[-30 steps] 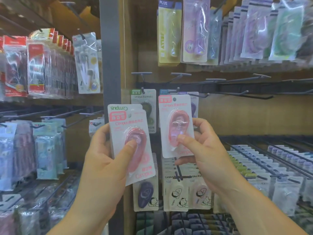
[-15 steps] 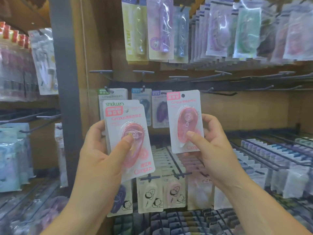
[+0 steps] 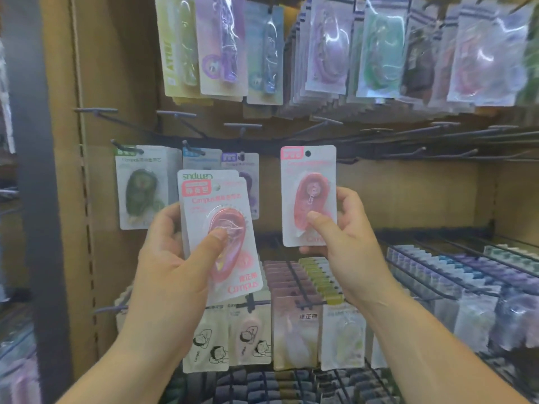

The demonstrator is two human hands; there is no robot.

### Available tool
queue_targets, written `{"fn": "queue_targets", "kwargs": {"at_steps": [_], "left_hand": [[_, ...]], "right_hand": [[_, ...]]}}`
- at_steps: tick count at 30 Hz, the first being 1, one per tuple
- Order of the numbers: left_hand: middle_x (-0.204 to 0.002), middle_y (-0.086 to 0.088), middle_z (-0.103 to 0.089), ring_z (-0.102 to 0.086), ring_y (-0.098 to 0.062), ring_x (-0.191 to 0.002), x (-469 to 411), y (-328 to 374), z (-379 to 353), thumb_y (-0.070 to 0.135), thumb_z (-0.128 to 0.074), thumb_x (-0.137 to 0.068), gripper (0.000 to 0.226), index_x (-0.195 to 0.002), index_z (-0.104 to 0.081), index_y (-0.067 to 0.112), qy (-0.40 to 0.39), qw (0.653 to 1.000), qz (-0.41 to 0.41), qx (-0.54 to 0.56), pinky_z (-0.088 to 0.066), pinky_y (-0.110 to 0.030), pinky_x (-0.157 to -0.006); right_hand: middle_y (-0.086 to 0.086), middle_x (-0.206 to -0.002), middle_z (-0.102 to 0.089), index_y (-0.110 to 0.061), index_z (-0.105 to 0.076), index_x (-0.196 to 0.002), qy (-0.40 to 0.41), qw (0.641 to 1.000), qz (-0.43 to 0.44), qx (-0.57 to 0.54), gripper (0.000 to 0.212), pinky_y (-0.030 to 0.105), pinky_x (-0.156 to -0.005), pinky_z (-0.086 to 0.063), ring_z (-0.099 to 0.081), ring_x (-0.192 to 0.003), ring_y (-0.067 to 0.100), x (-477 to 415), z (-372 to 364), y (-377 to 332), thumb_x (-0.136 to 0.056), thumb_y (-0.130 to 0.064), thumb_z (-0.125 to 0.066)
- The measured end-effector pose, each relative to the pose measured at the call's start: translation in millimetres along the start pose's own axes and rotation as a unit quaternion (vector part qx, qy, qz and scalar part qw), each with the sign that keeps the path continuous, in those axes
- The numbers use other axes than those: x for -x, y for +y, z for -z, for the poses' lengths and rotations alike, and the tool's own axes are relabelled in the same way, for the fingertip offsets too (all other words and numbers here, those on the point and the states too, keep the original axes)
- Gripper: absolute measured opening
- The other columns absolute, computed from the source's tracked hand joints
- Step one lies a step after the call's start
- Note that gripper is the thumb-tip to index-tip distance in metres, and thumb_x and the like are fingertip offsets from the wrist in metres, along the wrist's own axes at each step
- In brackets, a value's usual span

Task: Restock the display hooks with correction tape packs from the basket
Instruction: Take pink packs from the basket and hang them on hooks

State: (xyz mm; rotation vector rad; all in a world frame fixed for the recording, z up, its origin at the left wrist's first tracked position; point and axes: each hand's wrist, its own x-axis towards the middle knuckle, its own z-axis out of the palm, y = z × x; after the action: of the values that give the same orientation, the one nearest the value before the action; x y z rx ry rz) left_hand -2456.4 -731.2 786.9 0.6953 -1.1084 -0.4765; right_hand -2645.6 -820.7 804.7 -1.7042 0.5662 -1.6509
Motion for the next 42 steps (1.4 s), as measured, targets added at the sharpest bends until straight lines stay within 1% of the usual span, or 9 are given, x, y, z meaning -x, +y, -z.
{"fn": "queue_targets", "kwargs": {"at_steps": [4, 8, 16, 21, 25, 27, 33, 37, 42], "left_hand": [[-0.111, 0.000, -0.080, -0.079, -0.021, -0.099, 1.3, -3.3, -0.7, 0.025, -0.072, -0.083, 0.042, -0.124, -0.064, 0.032, 0.032, 0.999, -0.008, 0.000, -0.065, -0.031, -0.067], [-0.109, 0.002, -0.081, -0.079, -0.019, -0.094, 0.3, -0.4, 0.0, 0.022, -0.071, -0.086, 0.037, -0.121, -0.064, 0.033, 0.037, 0.999, -0.004, -0.005, -0.063, -0.028, -0.063], [-0.112, 0.001, -0.080, -0.079, -0.020, -0.097, -2.0, -2.8, -5.0, 0.015, -0.068, -0.095, 0.033, -0.121, -0.064, 0.035, 0.029, 0.999, 0.000, -0.014, -0.063, -0.028, -0.064], [-0.113, 0.001, -0.080, -0.078, -0.024, -0.102, -2.1, -5.7, -6.7, 0.015, -0.068, -0.097, 0.034, -0.124, -0.064, 0.035, 0.030, 0.999, -0.005, -0.033, -0.062, -0.056, -0.088], [-0.115, 0.003, -0.079, -0.077, -0.025, -0.104, -2.0, -5.9, -4.9, 0.022, -0.083, -0.086, 0.044, -0.121, -0.065, 0.041, 0.030, 0.999, -0.002, -0.045, -0.056, -0.065, -0.096], [-0.115, 0.003, -0.079, -0.077, -0.024, -0.104, -1.7, -5.6, -4.8, 0.026, -0.085, -0.081, 0.047, -0.121, -0.065, 0.041, 0.033, 0.998, 0.000, -0.046, -0.057, -0.063, -0.095], [-0.112, 0.002, -0.080, -0.078, -0.023, -0.101, -2.6, -6.5, -5.5, 0.015, -0.068, -0.098, 0.031, -0.119, -0.066, 0.039, 0.022, 0.999, 0.007, -0.041, -0.060, -0.052, -0.087], [-0.114, 0.004, -0.079, -0.078, -0.019, -0.101, -2.7, -5.6, -6.5, 0.024, -0.073, -0.087, 0.036, -0.119, -0.066, 0.039, 0.019, 0.999, 0.011, -0.035, -0.058, -0.043, -0.081], [-0.113, 0.004, -0.080, -0.078, -0.019, -0.100, -2.1, -3.2, -6.9, 0.029, -0.073, -0.077, 0.045, -0.121, -0.065, 0.036, 0.008, 0.999, 0.020, -0.033, -0.058, -0.041, -0.079]], "right_hand": [[-0.014, -0.110, -0.071, -0.035, -0.050, -0.121, -0.028, 0.999, 0.031, 0.022, 0.030, 0.030, -0.075, -0.061, -0.072, -0.100, 0.011, 3.1, -6.2, 4.0, -0.101, -0.016, -0.061], [-0.015, -0.105, -0.071, -0.034, -0.050, -0.119, 0.015, 0.999, 0.032, 0.000, 0.029, 0.029, -0.064, -0.057, -0.072, -0.092, 0.013, -6.4, -1.8, 1.6, -0.101, -0.014, -0.061], [-0.018, -0.100, -0.071, -0.033, -0.051, -0.117, 0.004, 1.000, 0.012, -0.006, 0.027, 0.025, -0.060, -0.057, -0.073, -0.092, 0.009, -5.5, 5.3, 0.6, -0.101, -0.013, -0.058], [-0.013, -0.104, -0.072, -0.036, -0.050, -0.115, 0.004, 1.000, 0.008, -0.011, 0.027, 0.028, -0.061, -0.057, -0.074, -0.092, 0.012, -5.7, 1.6, 2.3, -0.101, -0.014, -0.058], [-0.014, -0.104, -0.071, -0.033, -0.050, -0.117, 0.031, 0.999, 0.020, -0.019, 0.026, 0.025, -0.060, -0.056, -0.073, -0.091, 0.012, -7.1, 1.7, 3.4, -0.101, -0.016, -0.060], [-0.013, -0.106, -0.071, -0.033, -0.051, -0.117, 0.031, 0.999, 0.012, -0.019, 0.024, 0.025, -0.060, -0.056, -0.074, -0.091, 0.011, -9.3, 2.6, 4.3, -0.101, -0.017, -0.060], [-0.011, -0.114, -0.068, -0.034, -0.047, -0.125, -0.035, 0.995, -0.075, 0.051, 0.028, 0.022, -0.066, -0.061, -0.073, -0.092, 0.012, -36.2, -1.3, 5.2, -0.101, -0.033, -0.063], [-0.011, -0.116, -0.062, -0.031, -0.041, -0.131, -0.046, 0.982, -0.101, 0.152, 0.035, 0.018, -0.060, -0.058, -0.069, -0.089, 0.013, -71.3, -5.9, 9.4, -0.102, -0.034, -0.061], [-0.002, -0.123, -0.060, -0.028, -0.041, -0.131, -0.063, 0.962, -0.143, 0.224, 0.038, 0.025, -0.060, -0.055, -0.066, -0.089, 0.017, -106.6, -11.6, 24.2, -0.101, -0.035, -0.062]]}}
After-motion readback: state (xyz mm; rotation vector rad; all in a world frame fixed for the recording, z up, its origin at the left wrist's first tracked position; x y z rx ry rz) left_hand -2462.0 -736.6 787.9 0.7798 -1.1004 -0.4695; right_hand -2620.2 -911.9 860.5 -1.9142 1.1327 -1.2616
